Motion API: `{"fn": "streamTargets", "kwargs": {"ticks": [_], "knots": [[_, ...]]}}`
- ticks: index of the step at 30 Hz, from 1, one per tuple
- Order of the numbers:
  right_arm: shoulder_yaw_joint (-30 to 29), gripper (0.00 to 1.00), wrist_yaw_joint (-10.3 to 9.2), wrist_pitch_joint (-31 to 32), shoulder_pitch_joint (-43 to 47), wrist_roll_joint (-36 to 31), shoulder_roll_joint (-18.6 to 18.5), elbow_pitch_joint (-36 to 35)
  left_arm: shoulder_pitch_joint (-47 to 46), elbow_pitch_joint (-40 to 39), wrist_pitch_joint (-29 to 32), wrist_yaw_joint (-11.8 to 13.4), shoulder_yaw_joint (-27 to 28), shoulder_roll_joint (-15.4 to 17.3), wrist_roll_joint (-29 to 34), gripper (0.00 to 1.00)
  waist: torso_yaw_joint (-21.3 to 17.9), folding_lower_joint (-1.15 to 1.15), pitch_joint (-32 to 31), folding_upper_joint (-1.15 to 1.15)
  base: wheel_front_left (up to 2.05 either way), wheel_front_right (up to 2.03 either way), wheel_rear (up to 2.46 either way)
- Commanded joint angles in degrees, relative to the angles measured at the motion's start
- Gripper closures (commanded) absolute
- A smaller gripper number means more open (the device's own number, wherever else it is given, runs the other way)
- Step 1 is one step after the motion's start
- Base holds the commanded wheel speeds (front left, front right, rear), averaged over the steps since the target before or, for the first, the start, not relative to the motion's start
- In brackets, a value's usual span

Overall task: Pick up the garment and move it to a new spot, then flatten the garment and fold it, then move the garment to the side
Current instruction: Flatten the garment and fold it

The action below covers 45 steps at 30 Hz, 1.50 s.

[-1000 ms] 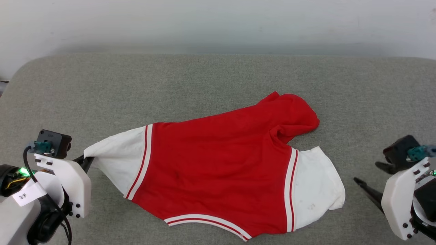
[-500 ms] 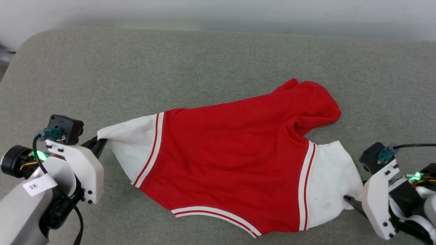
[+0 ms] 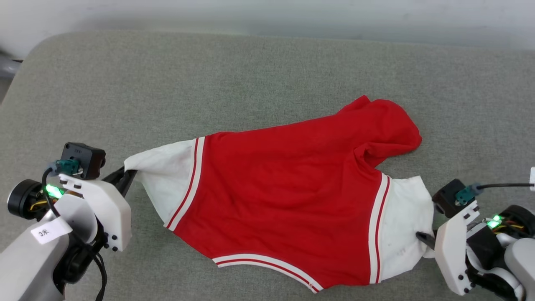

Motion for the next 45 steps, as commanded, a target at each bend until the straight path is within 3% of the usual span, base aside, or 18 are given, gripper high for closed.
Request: {"fn": "streamTargets", "kwargs": {"ticks": [1,7,15,25,34,45], "knots": [[1.0,1.0,0.13,-1.6,0.9,0.1,1.3,0.6,1.0,-0.2,-0.7,0.4,0.4,0.1,-0.2,1.0,-0.6,0.01,-1.5,0.0,0.0,0.0,0.0],[-2.9,1.0,0.05,-8.8,0.7,-0.6,0.1,-2.0,3.3,-3.7,-3.8,0.9,1.8,0.4,-1.4,1.0,-1.8,0.01,-6.0,0.0,0.0,0.0,0.0],[-11.0,1.0,0.05,-12.7,1.2,-0.4,-0.4,-8.8,1.1,-11.6,-5.0,0.6,4.1,0.5,-3.1,1.0,-2.7,0.01,-9.9,0.0,0.0,0.0,0.0],[-23.7,1.0,0.05,-13.5,-2.8,-1.6,2.8,-18.0,-9.1,-18.0,-6.3,-0.2,6.3,-2.0,-1.3,1.0,-3.8,0.01,-12.7,0.0,0.0,0.0,0.0],[-29.6,1.0,0.04,-12.4,-11.9,-3.6,5.8,-19.7,-20.9,-14.8,-6.2,-2.1,7.0,-6.2,-1.2,1.0,-4.4,0.01,-12.2,0.0,0.0,0.0,0.0],[-30.2,1.0,0.05,-11.6,-30.1,-6.7,8.1,-11.6,-38.6,-3.7,-6.1,-5.5,6.5,-12.3,0.1,1.0,-4.1,0.01,-3.2,0.0,0.0,0.0,0.0]]}}
